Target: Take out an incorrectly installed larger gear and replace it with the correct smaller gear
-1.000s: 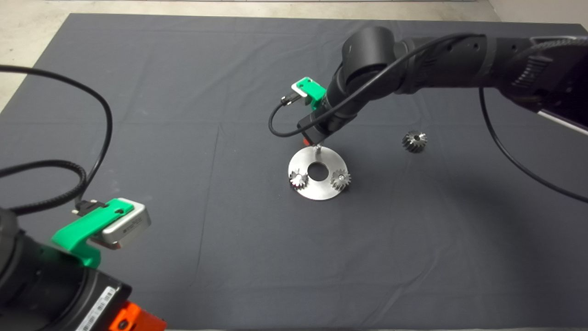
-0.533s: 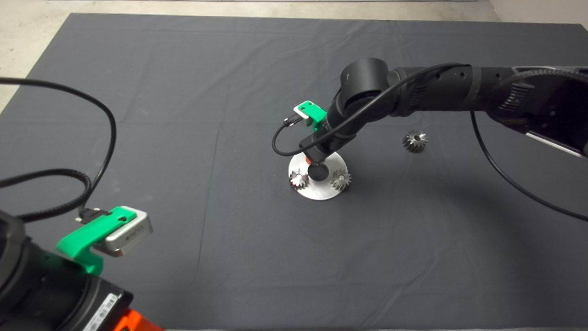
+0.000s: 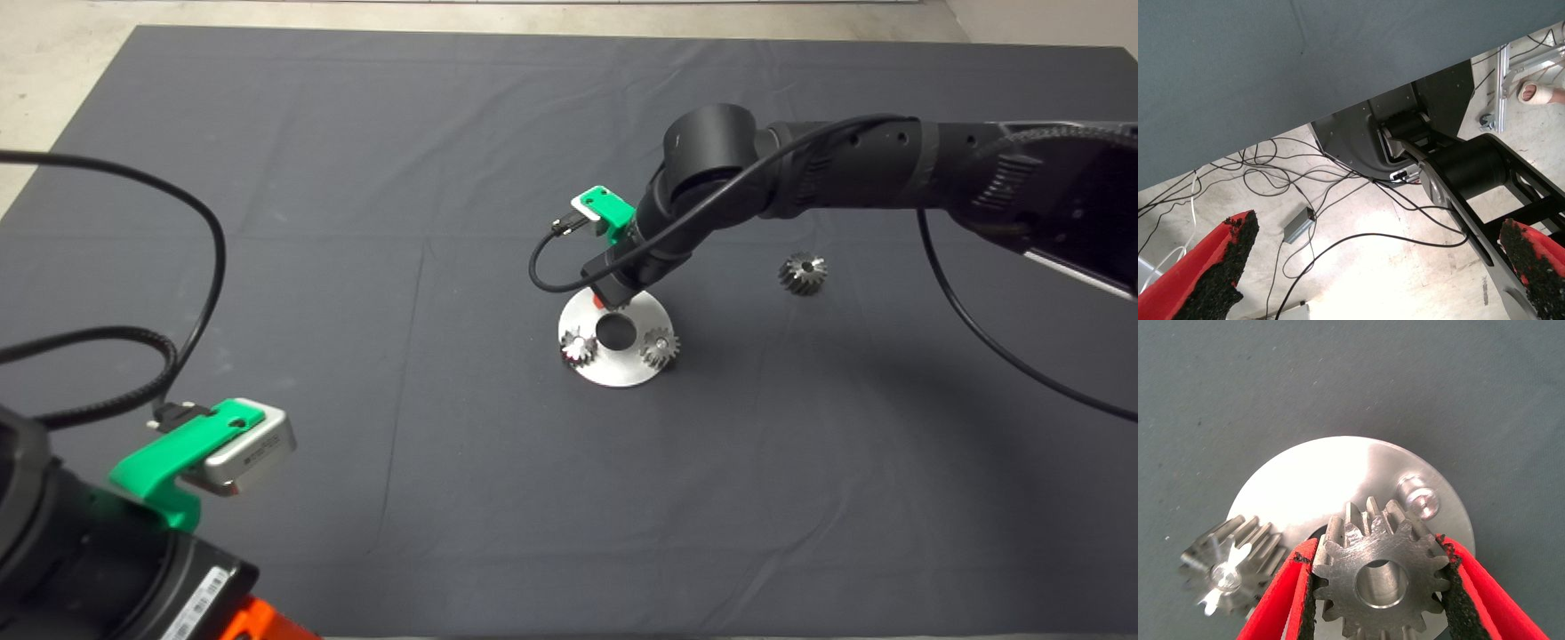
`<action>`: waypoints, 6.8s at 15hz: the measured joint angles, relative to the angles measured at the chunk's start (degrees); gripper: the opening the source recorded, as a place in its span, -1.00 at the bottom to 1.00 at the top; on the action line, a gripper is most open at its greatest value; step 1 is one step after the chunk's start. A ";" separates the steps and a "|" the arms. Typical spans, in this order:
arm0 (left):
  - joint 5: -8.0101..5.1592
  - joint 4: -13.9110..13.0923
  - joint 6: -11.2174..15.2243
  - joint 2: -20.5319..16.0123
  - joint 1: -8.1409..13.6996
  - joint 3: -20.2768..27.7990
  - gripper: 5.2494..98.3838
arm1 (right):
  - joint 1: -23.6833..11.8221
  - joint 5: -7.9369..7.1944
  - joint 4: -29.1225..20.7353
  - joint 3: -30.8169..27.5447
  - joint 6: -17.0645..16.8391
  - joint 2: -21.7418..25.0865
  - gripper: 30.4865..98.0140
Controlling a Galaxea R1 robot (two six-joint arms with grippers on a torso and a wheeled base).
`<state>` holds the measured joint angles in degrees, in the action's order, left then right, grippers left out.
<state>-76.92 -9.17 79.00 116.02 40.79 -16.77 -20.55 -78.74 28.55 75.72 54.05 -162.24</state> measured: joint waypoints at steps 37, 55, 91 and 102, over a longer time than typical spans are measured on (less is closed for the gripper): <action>0.05 0.00 0.02 0.02 -0.30 0.00 0.88 | 0.88 0.63 4.69 2.84 0.02 -0.60 -0.68; 0.05 0.02 0.02 0.16 -0.50 0.02 0.88 | 1.16 0.16 6.40 2.67 0.05 -0.49 -0.68; 0.05 0.00 0.02 0.16 -1.27 0.02 0.88 | 1.35 0.82 6.40 1.93 0.22 -0.16 -0.68; 0.05 0.01 0.02 0.16 -1.27 0.02 0.88 | 1.67 2.85 7.97 1.93 2.17 -0.38 -0.68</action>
<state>-76.87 -9.16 79.02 116.18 39.52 -16.75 -18.88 -75.89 36.52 77.64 56.22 -162.62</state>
